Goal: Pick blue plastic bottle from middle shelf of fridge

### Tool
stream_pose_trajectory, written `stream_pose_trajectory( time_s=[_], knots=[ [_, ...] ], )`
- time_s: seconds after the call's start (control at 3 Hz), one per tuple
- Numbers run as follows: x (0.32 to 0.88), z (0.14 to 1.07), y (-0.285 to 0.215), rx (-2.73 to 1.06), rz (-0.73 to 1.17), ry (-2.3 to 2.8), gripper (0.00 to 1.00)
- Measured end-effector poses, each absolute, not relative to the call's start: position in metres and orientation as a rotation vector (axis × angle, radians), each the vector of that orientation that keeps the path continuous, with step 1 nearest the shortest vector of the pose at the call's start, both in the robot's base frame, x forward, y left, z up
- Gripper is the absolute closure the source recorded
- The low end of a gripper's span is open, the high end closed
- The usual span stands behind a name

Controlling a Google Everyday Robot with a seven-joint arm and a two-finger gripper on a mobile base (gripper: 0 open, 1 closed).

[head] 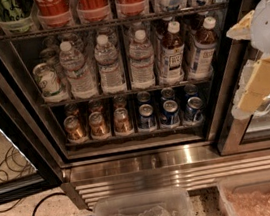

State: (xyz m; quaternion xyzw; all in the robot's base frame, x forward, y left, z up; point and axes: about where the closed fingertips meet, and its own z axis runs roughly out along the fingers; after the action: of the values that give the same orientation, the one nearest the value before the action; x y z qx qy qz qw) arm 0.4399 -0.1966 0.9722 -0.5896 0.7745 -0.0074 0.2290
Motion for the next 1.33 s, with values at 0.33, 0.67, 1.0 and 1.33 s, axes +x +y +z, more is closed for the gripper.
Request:
stream_pose_trajectory(
  time_s=[0.33, 0.67, 1.0, 1.33],
  knots=[
    [0.44, 0.973, -0.196, -1.62, -0.019, 2.129, 0.0],
    [0.442, 0.975, -0.198, -1.557, -0.029, 2.165, 0.0],
    [0.454, 0.955, -0.17, -1.456, 0.099, 2.188, 0.0],
    [0.47, 0.936, -0.137, -1.368, 0.255, 2.165, 0.0]
  ],
)
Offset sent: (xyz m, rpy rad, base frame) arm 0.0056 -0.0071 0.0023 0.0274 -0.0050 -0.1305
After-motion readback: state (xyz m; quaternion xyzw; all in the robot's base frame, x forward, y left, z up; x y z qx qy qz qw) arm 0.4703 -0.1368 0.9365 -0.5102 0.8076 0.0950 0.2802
